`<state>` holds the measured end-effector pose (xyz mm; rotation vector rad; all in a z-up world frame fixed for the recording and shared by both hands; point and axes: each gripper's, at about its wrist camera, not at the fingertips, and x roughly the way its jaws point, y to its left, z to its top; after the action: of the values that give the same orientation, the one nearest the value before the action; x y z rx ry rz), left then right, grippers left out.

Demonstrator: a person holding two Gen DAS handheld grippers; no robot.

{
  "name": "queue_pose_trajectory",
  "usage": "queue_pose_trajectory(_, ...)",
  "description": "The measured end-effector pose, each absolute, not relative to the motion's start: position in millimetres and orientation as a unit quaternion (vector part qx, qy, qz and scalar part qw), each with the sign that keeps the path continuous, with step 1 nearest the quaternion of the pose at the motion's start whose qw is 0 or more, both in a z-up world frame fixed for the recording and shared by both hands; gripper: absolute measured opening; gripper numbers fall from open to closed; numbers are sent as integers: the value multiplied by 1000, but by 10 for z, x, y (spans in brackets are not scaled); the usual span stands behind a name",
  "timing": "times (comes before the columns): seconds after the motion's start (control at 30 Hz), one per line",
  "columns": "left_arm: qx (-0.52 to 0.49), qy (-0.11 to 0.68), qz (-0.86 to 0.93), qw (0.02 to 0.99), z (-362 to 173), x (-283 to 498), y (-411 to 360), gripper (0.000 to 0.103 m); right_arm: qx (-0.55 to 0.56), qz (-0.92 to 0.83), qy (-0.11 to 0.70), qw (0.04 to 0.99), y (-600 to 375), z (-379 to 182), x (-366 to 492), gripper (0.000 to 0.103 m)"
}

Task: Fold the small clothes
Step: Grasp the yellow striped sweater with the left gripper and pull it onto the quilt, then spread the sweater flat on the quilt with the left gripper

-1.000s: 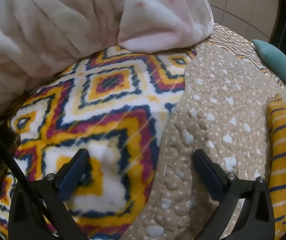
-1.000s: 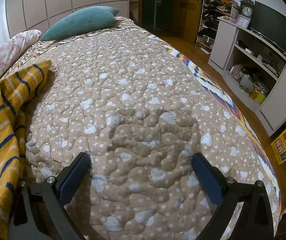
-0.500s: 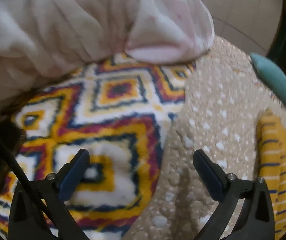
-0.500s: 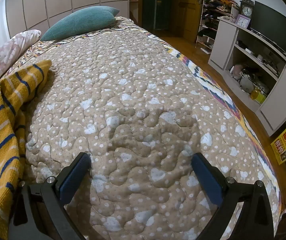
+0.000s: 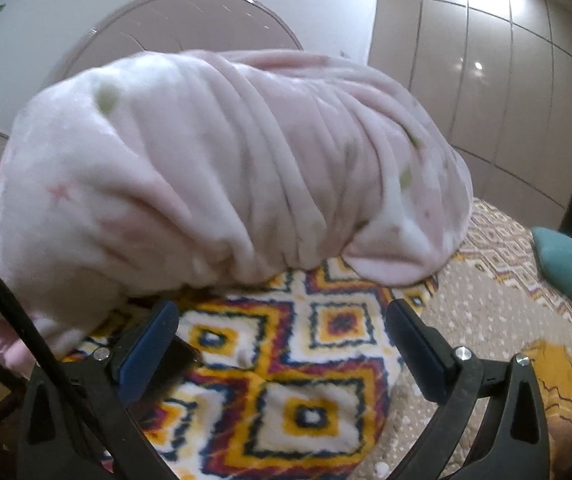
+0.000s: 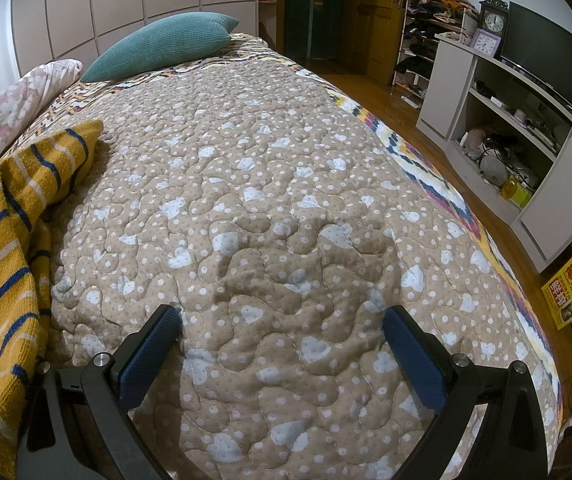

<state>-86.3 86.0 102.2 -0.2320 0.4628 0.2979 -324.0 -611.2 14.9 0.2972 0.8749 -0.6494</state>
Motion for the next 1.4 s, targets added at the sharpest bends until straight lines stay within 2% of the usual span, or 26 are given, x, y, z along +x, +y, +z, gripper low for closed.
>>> queue_pose_trajectory(0.63, -63, 230, 96, 966, 1023, -931, 239, 103, 141, -308, 415, 845, -6112, 149, -3240, 103)
queue_pose_trajectory(1.1, -52, 218, 52, 973, 1162, -1064, 56, 103, 141, -308, 415, 845, -6113, 149, -3240, 103)
queue_pose_trajectory(1.27, -45, 228, 3, 973, 1218, -1170, -259, 103, 141, -308, 415, 845, -6112, 149, -3240, 103)
queue_pose_trajectory(1.4, -30, 268, -59, 961, 1186, -1234, -719, 103, 141, -308, 415, 845, -6112, 149, -3240, 103)
